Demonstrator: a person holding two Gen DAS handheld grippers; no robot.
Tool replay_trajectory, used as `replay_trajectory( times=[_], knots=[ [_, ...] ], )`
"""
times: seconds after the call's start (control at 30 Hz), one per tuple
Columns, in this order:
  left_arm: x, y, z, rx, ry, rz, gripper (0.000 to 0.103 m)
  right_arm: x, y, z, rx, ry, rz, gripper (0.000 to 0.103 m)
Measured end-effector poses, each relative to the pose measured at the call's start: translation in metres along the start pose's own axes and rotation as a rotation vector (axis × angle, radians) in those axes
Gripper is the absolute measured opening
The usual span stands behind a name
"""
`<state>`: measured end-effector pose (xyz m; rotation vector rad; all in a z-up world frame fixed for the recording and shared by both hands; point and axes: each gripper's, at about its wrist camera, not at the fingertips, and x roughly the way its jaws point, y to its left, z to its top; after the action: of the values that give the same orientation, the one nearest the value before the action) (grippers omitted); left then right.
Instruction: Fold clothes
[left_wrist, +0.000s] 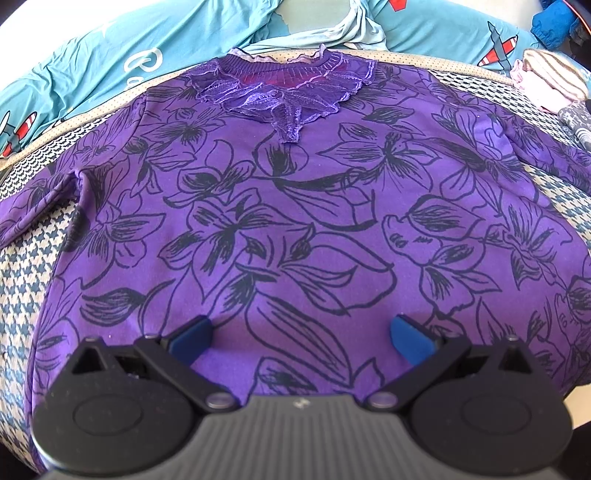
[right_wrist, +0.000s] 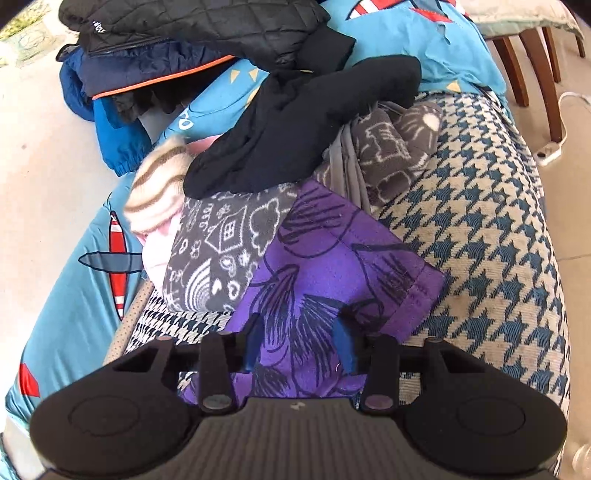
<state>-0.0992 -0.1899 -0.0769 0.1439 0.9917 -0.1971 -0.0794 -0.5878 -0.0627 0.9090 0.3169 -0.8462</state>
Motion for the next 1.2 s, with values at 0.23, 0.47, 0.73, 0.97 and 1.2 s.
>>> replay_trajectory(
  times=[0.23, 0.47, 0.73, 0.97, 1.2],
  knots=[
    [0.0, 0.0, 0.0, -0.001, -0.002, -0.003, 0.103, 0.005, 0.001, -0.003, -0.038, 0.004, 0.08, 0.003],
    [0.0, 0.004, 0.005, 0.012, 0.006, -0.026, 0.103, -0.003, 0.03, 0.01, -0.265, -0.016, 0.214, 0.003],
    [0.0, 0.003, 0.002, 0.022, -0.007, -0.028, 0.103, 0.012, -0.001, 0.051, -0.224, -0.126, -0.133, 0.044],
    [0.0, 0.001, 0.002, 0.023, -0.011, -0.019, 0.103, 0.029, -0.055, 0.089, -0.08, -0.079, -0.296, 0.059],
    [0.001, 0.002, 0.003, 0.024, -0.009, -0.019, 0.103, 0.028, -0.076, 0.093, -0.088, -0.108, -0.173, 0.088]
  ],
)
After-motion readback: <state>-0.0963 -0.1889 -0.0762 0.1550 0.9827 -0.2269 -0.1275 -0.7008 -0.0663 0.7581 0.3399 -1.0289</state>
